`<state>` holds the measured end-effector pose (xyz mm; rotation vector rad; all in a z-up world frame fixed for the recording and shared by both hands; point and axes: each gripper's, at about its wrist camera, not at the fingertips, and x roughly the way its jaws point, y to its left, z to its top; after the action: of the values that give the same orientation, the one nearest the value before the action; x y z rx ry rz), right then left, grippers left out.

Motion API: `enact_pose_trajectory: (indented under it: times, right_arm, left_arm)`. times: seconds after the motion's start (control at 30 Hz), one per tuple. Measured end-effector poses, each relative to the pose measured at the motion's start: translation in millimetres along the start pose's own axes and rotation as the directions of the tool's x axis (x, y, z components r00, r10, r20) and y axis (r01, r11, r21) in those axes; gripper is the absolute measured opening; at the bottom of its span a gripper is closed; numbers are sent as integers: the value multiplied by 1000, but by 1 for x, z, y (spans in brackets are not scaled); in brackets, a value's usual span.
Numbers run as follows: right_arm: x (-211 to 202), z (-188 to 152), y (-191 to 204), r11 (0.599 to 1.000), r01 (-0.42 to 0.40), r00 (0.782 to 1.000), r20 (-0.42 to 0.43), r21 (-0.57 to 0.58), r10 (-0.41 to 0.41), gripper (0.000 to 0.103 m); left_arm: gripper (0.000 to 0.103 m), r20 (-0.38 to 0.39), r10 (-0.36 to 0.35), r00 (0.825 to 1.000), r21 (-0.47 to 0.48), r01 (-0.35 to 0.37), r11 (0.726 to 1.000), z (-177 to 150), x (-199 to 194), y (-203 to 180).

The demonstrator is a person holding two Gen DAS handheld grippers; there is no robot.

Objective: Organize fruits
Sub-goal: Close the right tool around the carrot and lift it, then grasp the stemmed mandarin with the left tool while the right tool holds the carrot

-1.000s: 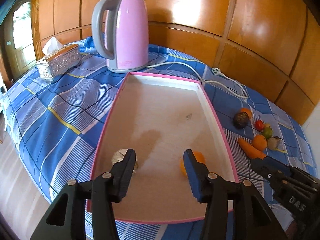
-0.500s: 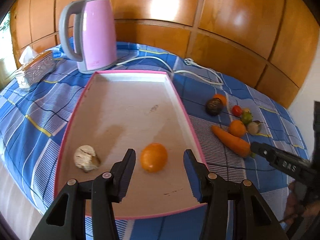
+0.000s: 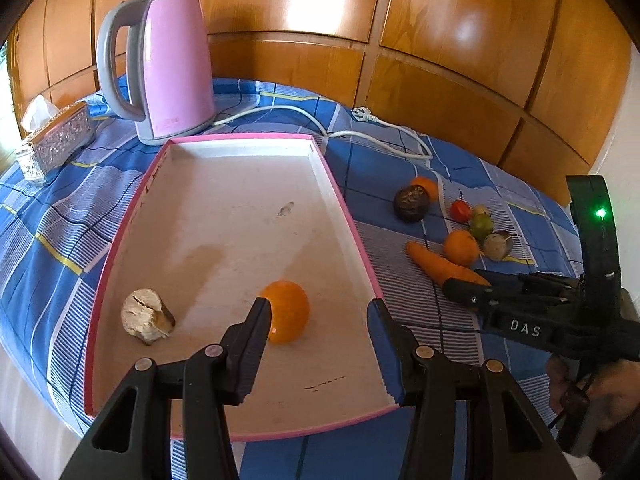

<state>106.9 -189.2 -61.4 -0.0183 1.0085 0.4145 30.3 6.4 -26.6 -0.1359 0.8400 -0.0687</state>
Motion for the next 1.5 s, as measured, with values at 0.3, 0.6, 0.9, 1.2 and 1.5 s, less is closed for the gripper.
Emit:
enact_pose_trajectory:
  times: [0.3, 0.6, 0.9, 1.2, 1.5]
  right_arm:
    - [0, -8, 15, 992, 21, 999, -25, -122, -24, 32]
    - [-13, -26, 34, 988, 33, 999, -32, -150, -38, 29]
    - [-37, -67, 39, 993, 49, 998, -27, -112, -52, 29]
    - [-58, -91, 16, 989, 147, 989, -5, 20, -147, 29]
    - [-47, -71, -3, 972, 205, 978, 10, 112, -207, 29]
  left_arm:
    - [51, -9, -4, 1000, 9, 4, 1000, -2, 1, -5]
    - [51, -5, -20, 1000, 12, 21, 1000, -4, -4, -8]
    - [51, 0, -36, 999, 23, 36, 999, -6, -8, -13]
    - [51, -3, -60, 998, 45, 60, 997, -6, -9, -20]
    - [51, -19, -87, 996, 78, 88, 993, -3, -2, -38]
